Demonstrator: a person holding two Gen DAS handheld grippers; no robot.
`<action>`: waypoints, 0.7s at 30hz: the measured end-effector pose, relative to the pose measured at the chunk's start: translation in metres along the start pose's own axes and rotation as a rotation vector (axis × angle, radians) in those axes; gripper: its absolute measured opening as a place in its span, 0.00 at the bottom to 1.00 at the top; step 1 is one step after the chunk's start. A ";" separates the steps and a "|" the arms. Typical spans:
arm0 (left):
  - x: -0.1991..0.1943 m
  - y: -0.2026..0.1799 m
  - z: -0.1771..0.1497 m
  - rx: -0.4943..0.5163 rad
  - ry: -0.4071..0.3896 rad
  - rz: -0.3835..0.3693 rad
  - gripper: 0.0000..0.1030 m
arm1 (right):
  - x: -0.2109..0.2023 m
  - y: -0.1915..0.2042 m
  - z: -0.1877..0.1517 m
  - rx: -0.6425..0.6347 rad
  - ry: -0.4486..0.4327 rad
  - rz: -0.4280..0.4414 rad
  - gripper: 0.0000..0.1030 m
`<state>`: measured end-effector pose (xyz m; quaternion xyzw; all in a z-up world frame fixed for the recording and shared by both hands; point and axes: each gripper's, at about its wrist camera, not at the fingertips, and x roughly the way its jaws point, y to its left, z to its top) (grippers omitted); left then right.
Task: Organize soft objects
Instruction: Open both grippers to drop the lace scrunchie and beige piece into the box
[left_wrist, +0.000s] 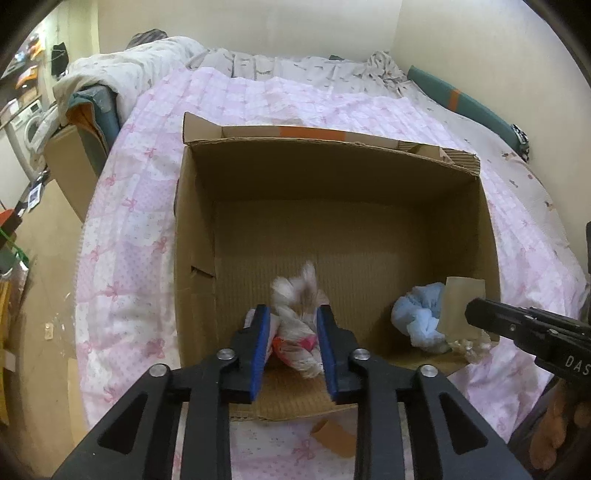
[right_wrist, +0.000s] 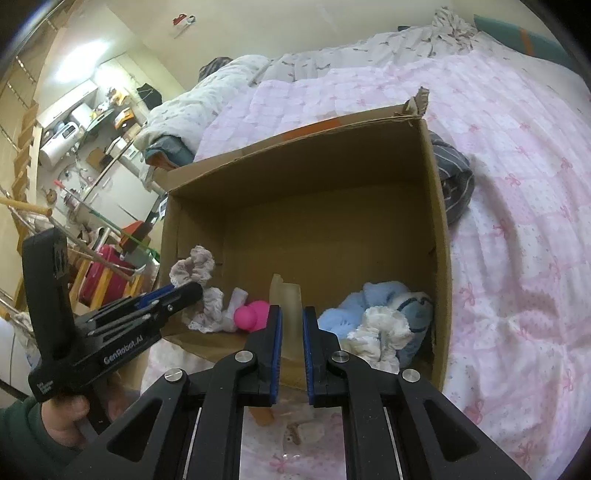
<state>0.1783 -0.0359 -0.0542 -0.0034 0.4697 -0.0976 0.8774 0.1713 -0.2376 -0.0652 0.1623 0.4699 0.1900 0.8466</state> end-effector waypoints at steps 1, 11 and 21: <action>0.001 0.001 0.000 -0.002 0.004 -0.002 0.31 | 0.000 0.000 0.000 0.002 0.002 -0.001 0.11; -0.006 0.005 0.002 0.002 -0.030 0.076 0.60 | 0.002 -0.005 -0.001 0.020 0.000 0.001 0.17; -0.004 0.011 0.002 -0.020 -0.016 0.111 0.60 | -0.008 -0.006 0.000 0.034 -0.068 0.011 0.70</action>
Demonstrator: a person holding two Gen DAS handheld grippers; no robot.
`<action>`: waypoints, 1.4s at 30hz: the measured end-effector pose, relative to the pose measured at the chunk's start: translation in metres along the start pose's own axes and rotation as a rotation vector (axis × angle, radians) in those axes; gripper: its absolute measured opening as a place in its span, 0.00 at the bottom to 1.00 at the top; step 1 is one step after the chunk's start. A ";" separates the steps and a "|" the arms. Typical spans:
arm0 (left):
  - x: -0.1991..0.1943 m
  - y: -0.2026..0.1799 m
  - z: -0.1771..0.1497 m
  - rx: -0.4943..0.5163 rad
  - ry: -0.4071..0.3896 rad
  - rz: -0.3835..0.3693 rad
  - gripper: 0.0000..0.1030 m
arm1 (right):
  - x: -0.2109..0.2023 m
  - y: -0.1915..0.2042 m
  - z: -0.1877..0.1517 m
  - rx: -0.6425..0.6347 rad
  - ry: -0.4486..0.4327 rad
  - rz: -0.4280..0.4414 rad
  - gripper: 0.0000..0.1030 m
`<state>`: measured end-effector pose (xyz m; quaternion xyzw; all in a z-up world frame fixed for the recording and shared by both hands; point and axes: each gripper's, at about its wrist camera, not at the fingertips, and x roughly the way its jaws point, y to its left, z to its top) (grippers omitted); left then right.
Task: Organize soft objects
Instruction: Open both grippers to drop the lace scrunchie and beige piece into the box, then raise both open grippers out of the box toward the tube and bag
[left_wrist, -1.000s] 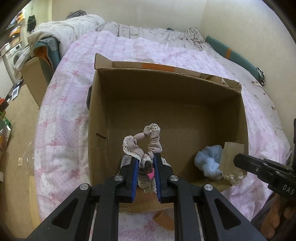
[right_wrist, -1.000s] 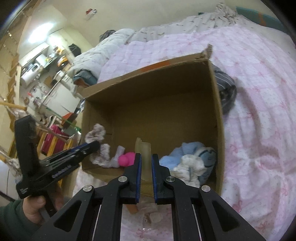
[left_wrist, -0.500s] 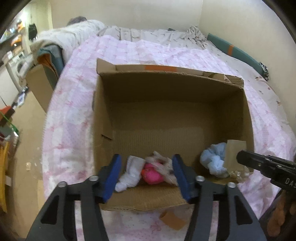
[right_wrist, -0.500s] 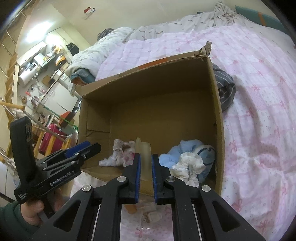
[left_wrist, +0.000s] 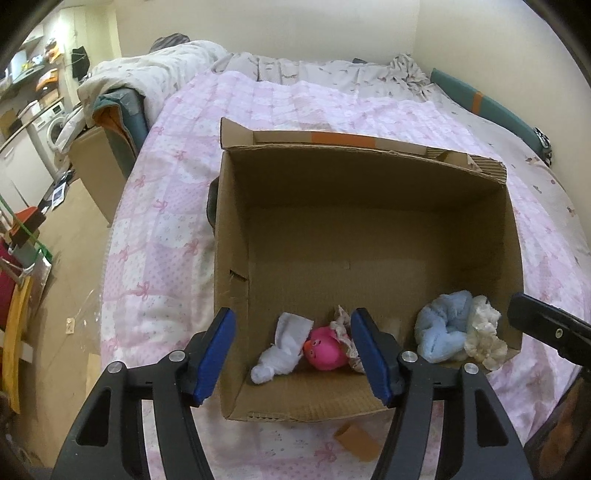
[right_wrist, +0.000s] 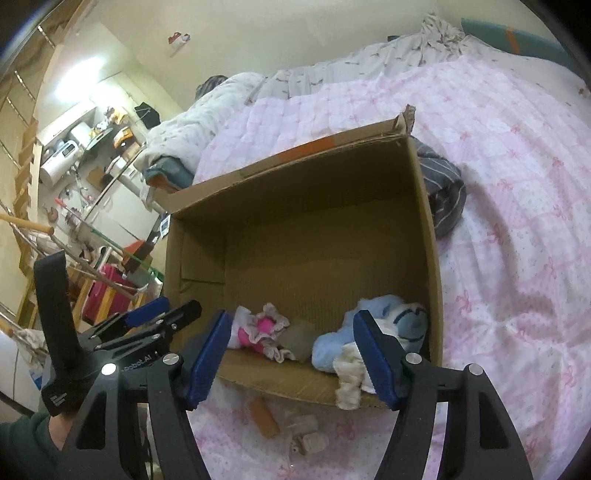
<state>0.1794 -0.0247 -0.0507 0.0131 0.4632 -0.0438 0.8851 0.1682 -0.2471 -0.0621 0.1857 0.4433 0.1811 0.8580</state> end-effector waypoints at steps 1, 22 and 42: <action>0.000 0.000 0.000 0.001 0.000 0.003 0.60 | 0.000 -0.001 0.000 0.004 0.001 -0.001 0.70; -0.043 0.018 -0.015 -0.031 -0.043 0.051 0.60 | -0.009 0.000 -0.007 0.005 0.010 -0.025 0.70; -0.063 0.019 -0.071 -0.081 0.032 0.068 0.60 | -0.028 0.002 -0.056 -0.003 0.115 -0.074 0.70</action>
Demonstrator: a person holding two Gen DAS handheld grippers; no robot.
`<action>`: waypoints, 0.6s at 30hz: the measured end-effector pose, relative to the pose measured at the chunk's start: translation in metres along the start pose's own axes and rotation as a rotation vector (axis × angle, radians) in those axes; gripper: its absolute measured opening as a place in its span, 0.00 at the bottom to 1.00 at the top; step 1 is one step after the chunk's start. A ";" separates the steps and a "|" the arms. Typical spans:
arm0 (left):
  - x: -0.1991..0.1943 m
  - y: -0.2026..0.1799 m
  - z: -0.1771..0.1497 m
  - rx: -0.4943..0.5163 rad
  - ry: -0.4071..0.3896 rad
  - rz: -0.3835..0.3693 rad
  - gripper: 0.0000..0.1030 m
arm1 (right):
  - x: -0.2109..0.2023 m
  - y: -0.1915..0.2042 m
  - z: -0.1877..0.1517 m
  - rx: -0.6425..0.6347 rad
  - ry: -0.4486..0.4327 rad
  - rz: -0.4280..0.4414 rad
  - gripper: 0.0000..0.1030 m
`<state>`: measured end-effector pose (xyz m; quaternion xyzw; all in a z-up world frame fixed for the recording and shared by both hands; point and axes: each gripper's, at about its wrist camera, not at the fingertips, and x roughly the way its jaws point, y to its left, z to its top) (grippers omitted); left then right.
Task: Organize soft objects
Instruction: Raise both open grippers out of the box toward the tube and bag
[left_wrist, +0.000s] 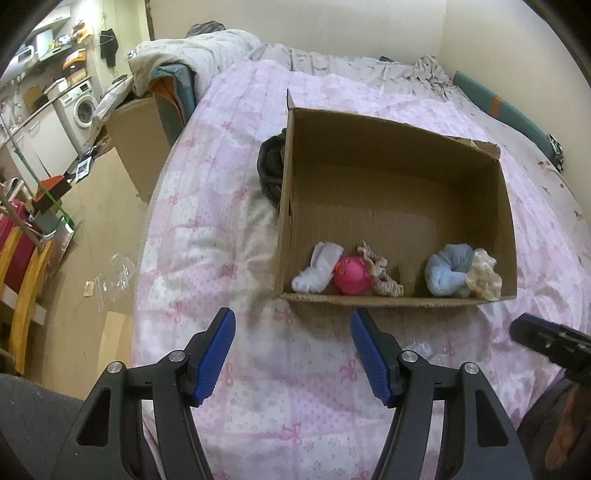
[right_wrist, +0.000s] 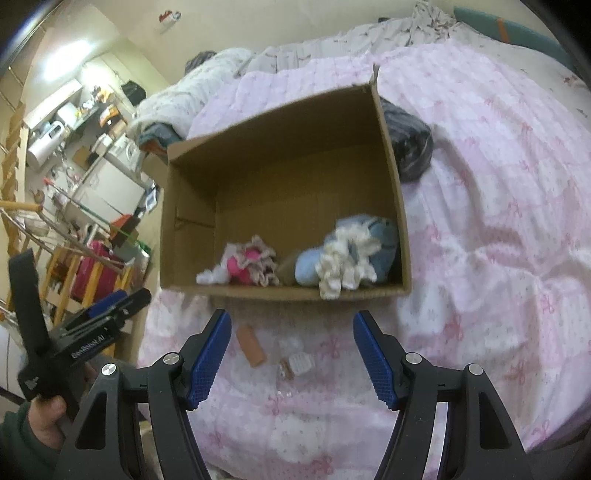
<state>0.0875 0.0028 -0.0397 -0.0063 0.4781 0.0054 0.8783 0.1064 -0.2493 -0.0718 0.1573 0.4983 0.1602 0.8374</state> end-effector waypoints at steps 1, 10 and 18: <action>0.000 0.000 -0.002 -0.001 0.003 0.000 0.60 | 0.003 0.000 -0.002 0.004 0.020 0.008 0.70; 0.008 0.005 -0.011 -0.037 0.061 0.001 0.60 | 0.044 0.009 -0.024 -0.027 0.223 -0.055 0.70; 0.018 0.012 -0.011 -0.086 0.103 -0.005 0.60 | 0.062 0.001 -0.031 -0.001 0.300 -0.085 0.70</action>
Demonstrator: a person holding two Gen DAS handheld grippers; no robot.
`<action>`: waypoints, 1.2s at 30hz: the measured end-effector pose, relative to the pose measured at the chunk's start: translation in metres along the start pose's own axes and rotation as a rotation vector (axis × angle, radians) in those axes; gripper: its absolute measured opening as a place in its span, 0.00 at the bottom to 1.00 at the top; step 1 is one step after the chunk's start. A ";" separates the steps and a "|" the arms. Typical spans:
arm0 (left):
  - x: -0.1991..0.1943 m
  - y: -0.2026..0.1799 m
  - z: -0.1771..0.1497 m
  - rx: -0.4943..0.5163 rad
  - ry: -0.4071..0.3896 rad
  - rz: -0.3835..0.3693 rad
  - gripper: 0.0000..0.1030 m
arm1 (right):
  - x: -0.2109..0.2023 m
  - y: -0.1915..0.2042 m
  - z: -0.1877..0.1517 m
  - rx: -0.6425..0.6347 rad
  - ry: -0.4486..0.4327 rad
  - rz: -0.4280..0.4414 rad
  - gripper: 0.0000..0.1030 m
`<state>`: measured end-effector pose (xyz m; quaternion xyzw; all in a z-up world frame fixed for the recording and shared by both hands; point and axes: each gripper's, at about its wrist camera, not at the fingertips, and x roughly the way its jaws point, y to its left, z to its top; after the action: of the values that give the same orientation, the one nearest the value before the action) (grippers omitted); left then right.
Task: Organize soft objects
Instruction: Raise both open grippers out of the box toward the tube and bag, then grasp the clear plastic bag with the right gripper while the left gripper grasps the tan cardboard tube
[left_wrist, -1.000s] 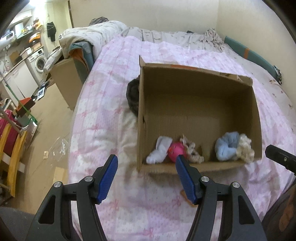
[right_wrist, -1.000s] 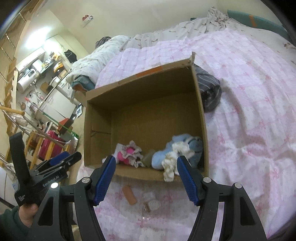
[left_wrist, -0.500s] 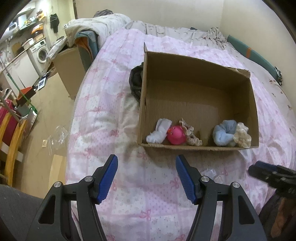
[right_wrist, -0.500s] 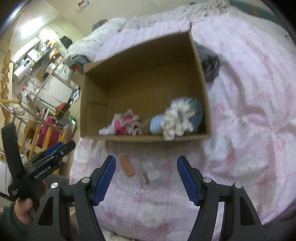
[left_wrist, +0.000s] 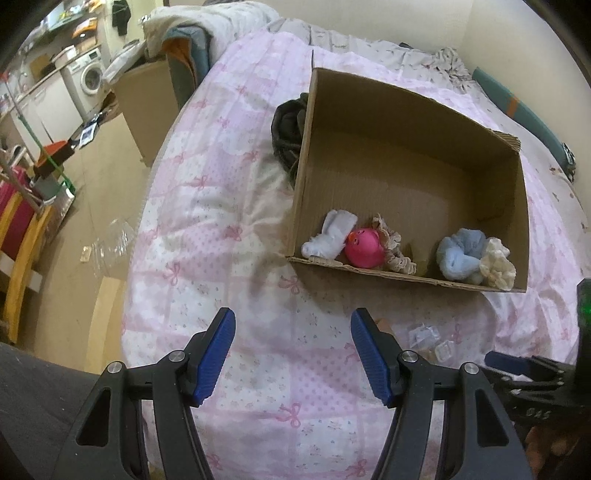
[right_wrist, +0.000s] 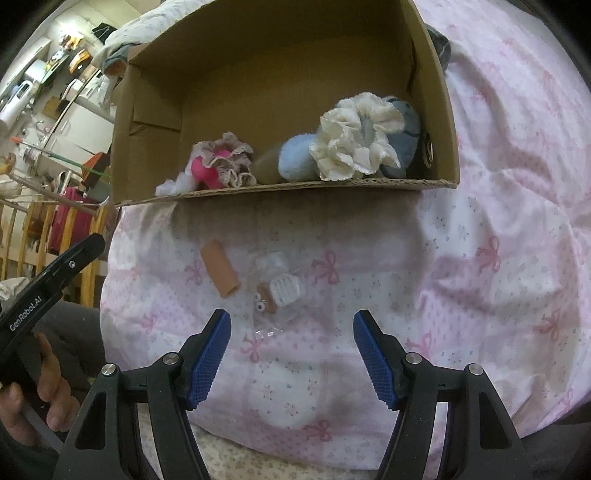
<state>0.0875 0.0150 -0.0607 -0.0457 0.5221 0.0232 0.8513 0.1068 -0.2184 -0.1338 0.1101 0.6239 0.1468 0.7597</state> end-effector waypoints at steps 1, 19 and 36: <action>0.001 0.000 0.000 -0.002 0.004 0.000 0.60 | 0.003 -0.001 0.000 0.003 0.008 -0.003 0.70; 0.013 -0.003 -0.002 -0.003 0.050 -0.008 0.60 | 0.063 0.032 0.020 -0.176 0.071 -0.168 0.48; 0.045 -0.020 -0.008 0.008 0.137 -0.040 0.60 | 0.019 0.031 0.007 -0.138 0.008 -0.070 0.15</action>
<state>0.1023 -0.0060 -0.1034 -0.0539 0.5781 0.0009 0.8142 0.1145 -0.1823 -0.1384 0.0349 0.6186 0.1635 0.7677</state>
